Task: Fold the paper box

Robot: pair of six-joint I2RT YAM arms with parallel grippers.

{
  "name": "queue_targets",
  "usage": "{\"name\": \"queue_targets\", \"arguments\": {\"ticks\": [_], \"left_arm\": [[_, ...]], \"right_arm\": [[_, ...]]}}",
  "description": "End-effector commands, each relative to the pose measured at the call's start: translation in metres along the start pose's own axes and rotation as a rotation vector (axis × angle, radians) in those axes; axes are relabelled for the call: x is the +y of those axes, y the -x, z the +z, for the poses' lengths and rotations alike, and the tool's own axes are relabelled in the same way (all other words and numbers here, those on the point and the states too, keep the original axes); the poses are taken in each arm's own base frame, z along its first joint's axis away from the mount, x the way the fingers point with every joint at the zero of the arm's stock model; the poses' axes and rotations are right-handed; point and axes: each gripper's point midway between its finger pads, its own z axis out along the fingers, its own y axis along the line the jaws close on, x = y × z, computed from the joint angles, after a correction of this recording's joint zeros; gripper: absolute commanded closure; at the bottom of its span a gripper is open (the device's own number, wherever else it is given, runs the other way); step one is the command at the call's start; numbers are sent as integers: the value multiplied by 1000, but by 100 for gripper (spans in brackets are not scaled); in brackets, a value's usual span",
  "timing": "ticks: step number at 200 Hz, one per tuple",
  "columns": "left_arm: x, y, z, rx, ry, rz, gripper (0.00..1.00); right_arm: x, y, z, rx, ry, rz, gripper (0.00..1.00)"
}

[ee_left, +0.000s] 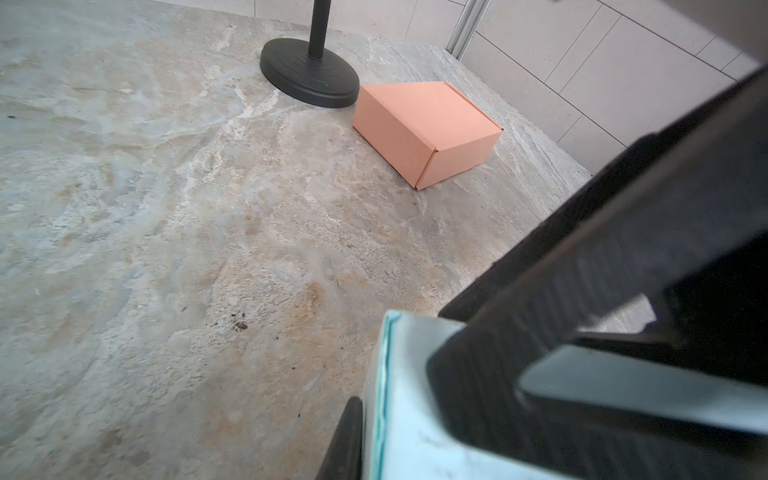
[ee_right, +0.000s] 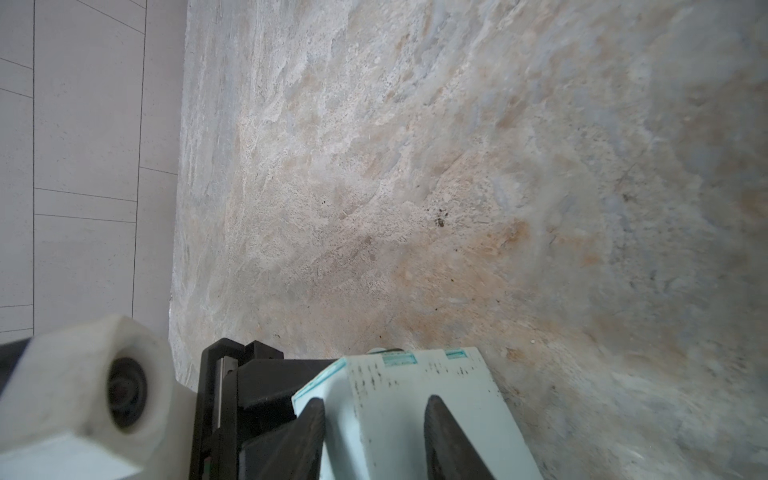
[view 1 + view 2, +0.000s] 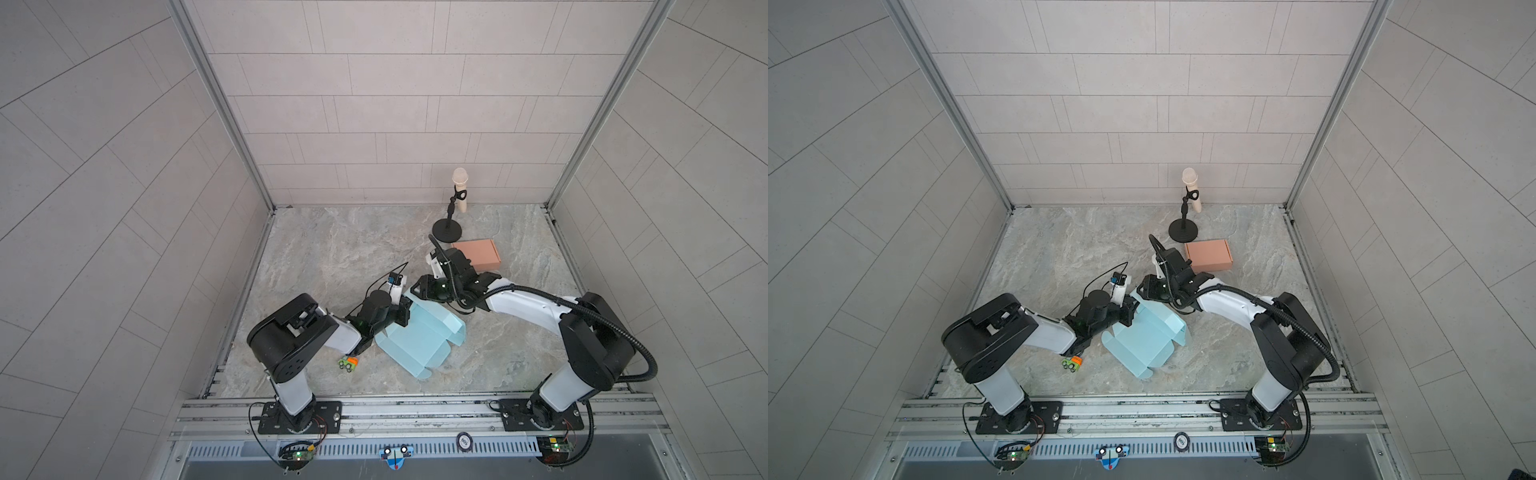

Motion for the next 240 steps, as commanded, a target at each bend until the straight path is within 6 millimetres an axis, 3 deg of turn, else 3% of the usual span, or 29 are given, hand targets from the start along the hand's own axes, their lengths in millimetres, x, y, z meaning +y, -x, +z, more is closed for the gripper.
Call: {"name": "queue_targets", "arguments": {"ticks": [1, 32, 71, 108, 120, 130, 146, 169, 199, 240], "left_arm": [[-10, 33, -9, -110, -34, -33, 89], [-5, 32, -24, -105, -4, -54, 90], [7, 32, -36, -76, 77, -103, 91], [27, 41, -49, -53, 206, -128, 91], [33, 49, -54, -57, 242, -132, 91], [39, 53, -57, -54, 272, -137, 91], [50, 59, -61, -56, 319, -146, 91], [62, 63, -62, -47, 353, -177, 92], [72, 65, -62, -49, 344, -260, 93], [70, 67, -64, -67, 315, -269, 92]], "right_arm": [[1, 1, -12, 17, -50, -17, 54], [14, 27, -54, -21, -168, -186, 43], [40, 52, -113, -128, -214, -338, 43], [55, 62, -166, -266, -291, -458, 52], [58, 63, -178, -307, -322, -496, 59], [58, 63, -184, -336, -348, -519, 71], [54, 62, -184, -364, -372, -536, 89], [54, 60, -179, -369, -365, -543, 99], [59, 56, -164, -329, -382, -581, 100], [68, 56, -131, -278, -327, -579, 100]]}}
